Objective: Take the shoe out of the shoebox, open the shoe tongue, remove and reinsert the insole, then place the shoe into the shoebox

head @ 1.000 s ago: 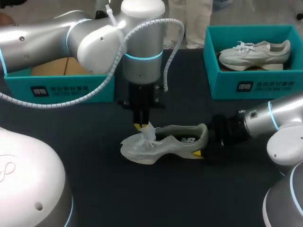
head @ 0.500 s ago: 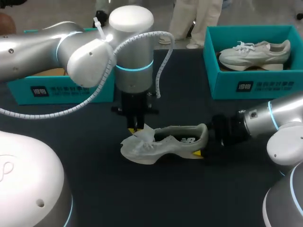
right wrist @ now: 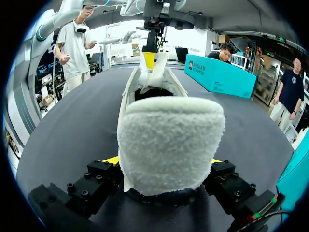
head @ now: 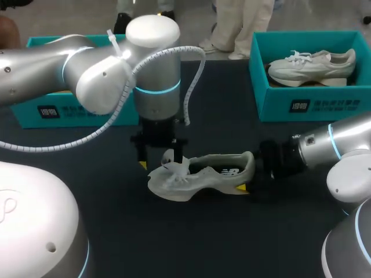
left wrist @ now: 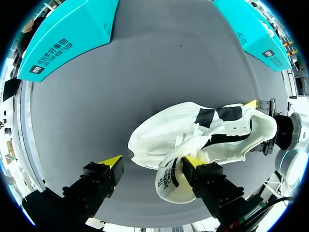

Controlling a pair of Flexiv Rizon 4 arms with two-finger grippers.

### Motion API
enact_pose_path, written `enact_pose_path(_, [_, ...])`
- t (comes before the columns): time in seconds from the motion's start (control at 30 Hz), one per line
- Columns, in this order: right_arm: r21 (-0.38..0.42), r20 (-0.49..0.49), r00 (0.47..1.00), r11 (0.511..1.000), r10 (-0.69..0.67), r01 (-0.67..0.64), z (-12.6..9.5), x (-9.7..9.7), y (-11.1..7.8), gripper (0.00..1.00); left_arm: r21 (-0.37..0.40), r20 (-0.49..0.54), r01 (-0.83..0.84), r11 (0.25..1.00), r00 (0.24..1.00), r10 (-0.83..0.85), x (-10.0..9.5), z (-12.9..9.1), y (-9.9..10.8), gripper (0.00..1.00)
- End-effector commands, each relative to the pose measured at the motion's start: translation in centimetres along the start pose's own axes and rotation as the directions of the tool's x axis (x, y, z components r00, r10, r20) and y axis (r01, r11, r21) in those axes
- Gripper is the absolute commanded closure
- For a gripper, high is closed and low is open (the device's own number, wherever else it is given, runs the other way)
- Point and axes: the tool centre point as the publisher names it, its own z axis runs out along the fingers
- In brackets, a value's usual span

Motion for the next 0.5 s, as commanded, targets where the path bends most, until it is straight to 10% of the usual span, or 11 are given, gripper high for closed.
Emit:
enact_pose_path(0.03, [0.003, 0.002, 1.000, 1.000, 0.000, 0.000, 0.4, 0.0, -0.2, 1.00, 0.002, 0.003, 0.009, 1.000, 1.000, -0.009, -0.6, 0.5, 0.2, 0.17])
enact_pose_path(0.37, [0.003, 0.002, 1.000, 1.000, 0.000, 0.000, 0.4, 0.0, -0.2, 1.00, -0.004, 0.021, 0.041, 0.999, 0.999, -0.041, -1.8, 0.9, -0.2, 0.18])
enact_pose_path(0.5, [0.003, 0.002, 1.000, 1.000, 0.000, 0.000, 0.4, 0.0, -0.2, 1.00, 0.014, -0.004, -0.003, 1.000, 1.000, 0.003, -1.2, 0.1, -0.3, 0.00])
